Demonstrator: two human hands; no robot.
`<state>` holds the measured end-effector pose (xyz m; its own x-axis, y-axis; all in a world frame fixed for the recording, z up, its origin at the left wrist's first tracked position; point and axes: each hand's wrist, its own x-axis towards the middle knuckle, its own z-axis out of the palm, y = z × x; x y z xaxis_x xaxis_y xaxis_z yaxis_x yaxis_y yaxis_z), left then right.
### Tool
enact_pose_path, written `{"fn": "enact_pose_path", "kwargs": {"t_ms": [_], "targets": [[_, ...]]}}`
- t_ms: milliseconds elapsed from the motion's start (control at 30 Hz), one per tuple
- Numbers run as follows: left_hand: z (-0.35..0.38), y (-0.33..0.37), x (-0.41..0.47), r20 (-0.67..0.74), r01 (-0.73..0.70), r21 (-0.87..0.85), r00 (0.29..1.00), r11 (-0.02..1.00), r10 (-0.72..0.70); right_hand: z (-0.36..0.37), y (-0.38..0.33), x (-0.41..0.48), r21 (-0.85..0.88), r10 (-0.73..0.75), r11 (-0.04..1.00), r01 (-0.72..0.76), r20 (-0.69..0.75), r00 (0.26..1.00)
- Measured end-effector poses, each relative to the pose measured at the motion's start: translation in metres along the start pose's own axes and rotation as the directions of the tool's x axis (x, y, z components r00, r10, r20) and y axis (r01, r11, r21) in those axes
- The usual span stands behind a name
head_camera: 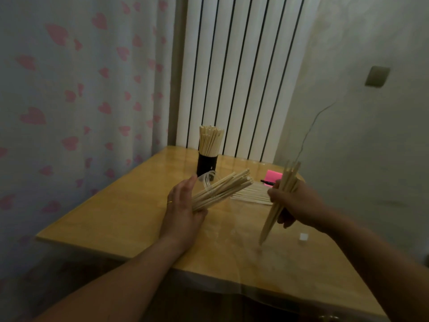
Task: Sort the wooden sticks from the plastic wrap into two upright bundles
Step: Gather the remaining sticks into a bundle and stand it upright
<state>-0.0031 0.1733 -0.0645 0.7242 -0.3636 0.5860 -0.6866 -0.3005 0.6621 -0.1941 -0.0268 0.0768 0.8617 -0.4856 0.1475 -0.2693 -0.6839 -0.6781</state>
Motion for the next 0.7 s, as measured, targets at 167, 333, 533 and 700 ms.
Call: {"fn": "enact_pose_path", "kwargs": {"t_ms": [167, 333, 533, 700], "targets": [[0.0, 0.0, 0.0, 0.003, 0.011, -0.006, 1.0, 1.0, -0.011, -0.041, -0.048, -0.005, 0.439, -0.075, 0.895, 0.081, -0.031, 0.997], [-0.001, 0.0, 0.0, 0.005, -0.003, -0.023, 1.0, 1.0, 0.004, -0.031, -0.074, 0.01, 0.674, -0.102, 0.706, 0.216, -0.206, 0.973], [-0.001, -0.001, 0.0, -0.002, -0.013, -0.02, 1.0, 1.0, 0.013, 0.013, -0.063, 0.047, 0.37, -0.092, 0.905, 0.208, -0.307, 0.947], [0.0, -0.002, 0.0, 0.01, -0.046, 0.006, 0.999, 0.999, 0.046, 0.036, -0.052, 0.062, 0.328, -0.011, 0.939, 0.107, -0.283, 0.959]]}}
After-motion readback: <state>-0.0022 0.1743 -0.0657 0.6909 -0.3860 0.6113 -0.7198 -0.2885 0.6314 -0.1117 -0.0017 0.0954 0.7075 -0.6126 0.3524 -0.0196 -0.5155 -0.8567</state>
